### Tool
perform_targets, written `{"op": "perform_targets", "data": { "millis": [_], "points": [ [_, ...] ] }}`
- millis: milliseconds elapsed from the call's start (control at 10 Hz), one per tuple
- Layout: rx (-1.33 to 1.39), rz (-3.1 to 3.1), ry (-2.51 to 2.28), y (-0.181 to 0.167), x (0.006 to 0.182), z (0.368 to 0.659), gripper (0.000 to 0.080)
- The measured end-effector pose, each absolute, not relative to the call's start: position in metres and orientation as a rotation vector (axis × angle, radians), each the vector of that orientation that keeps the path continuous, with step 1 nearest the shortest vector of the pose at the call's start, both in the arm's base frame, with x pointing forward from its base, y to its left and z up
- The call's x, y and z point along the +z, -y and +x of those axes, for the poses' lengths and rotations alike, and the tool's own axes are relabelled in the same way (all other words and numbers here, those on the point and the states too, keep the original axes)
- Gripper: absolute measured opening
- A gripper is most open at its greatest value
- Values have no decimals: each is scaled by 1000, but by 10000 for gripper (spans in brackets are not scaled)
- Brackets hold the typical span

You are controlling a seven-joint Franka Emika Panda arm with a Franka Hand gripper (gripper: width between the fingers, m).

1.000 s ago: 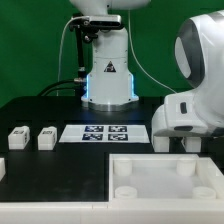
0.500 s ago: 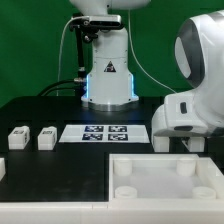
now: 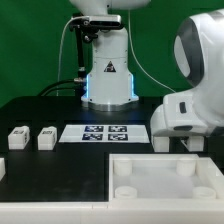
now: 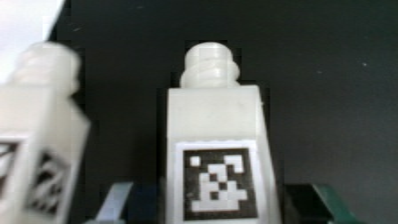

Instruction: Assemble one leg

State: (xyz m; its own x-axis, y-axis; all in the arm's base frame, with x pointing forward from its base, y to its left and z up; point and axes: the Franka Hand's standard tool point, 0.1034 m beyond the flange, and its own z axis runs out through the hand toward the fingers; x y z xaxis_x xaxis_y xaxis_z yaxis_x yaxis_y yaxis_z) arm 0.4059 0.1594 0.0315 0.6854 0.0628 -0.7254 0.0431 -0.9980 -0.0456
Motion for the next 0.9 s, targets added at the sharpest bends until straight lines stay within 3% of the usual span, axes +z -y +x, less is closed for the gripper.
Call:
{"op": "perform_targets", "data": {
  "millis": [300, 600, 700, 900],
  "points": [
    [1059, -2872, 204, -135, 87, 452, 292],
    [639, -2985, 193, -130, 145, 499, 292],
    [631, -3019, 101, -139, 156, 486, 292],
    [250, -3052, 128, -140, 152, 499, 292]
  ]
}}
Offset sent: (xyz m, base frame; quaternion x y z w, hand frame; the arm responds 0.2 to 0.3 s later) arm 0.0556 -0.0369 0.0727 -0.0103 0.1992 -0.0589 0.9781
